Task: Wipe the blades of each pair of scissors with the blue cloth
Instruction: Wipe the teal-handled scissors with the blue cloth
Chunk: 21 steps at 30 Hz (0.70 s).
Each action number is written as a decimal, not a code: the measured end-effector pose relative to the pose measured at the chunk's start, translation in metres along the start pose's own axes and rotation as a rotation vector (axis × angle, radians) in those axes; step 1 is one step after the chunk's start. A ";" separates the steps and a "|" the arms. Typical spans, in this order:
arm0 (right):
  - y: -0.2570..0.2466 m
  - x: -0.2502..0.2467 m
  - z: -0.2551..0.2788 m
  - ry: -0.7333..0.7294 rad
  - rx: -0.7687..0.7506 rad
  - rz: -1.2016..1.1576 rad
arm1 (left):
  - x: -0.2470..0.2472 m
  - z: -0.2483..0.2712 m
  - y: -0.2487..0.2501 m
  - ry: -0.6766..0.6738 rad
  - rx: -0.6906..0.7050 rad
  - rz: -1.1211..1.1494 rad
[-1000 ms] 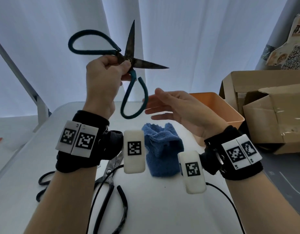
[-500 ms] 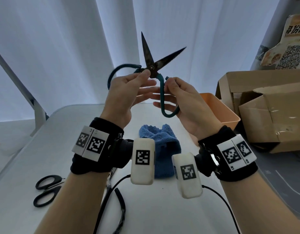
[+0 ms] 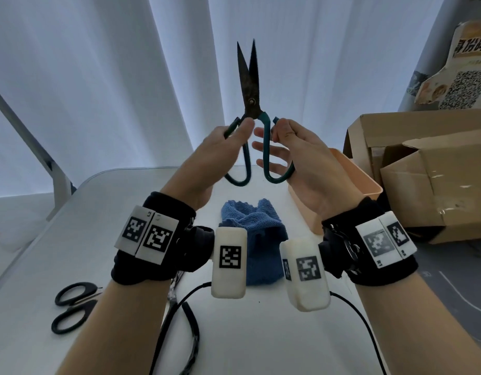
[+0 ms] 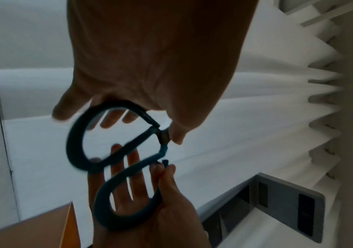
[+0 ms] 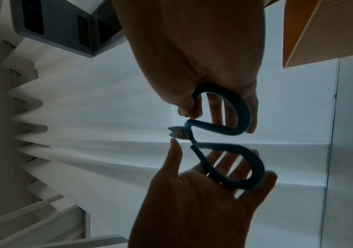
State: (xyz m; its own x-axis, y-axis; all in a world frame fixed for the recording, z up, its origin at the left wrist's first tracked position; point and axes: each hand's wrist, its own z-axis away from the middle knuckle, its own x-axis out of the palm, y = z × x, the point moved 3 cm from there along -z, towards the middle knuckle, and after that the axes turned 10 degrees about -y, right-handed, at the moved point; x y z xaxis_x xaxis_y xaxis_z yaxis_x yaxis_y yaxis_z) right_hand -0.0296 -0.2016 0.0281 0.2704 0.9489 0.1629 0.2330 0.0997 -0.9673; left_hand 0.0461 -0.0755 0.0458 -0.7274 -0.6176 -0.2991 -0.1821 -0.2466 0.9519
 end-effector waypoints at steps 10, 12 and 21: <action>-0.012 -0.016 0.004 0.082 0.091 0.150 | 0.022 -0.001 -0.006 -0.153 0.045 -0.012; -0.013 -0.021 0.004 0.158 0.095 0.161 | 0.025 -0.004 -0.006 -0.093 0.091 -0.003; -0.031 -0.046 0.015 0.337 0.122 0.002 | 0.050 -0.015 0.004 -0.114 0.148 0.144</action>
State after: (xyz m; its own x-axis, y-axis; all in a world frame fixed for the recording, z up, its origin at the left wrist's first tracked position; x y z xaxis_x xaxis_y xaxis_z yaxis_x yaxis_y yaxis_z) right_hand -0.0635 -0.2438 0.0472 0.5683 0.7991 0.1962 0.1243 0.1523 -0.9805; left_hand 0.0193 -0.1186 0.0337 -0.8214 -0.5480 -0.1580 -0.1602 -0.0443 0.9861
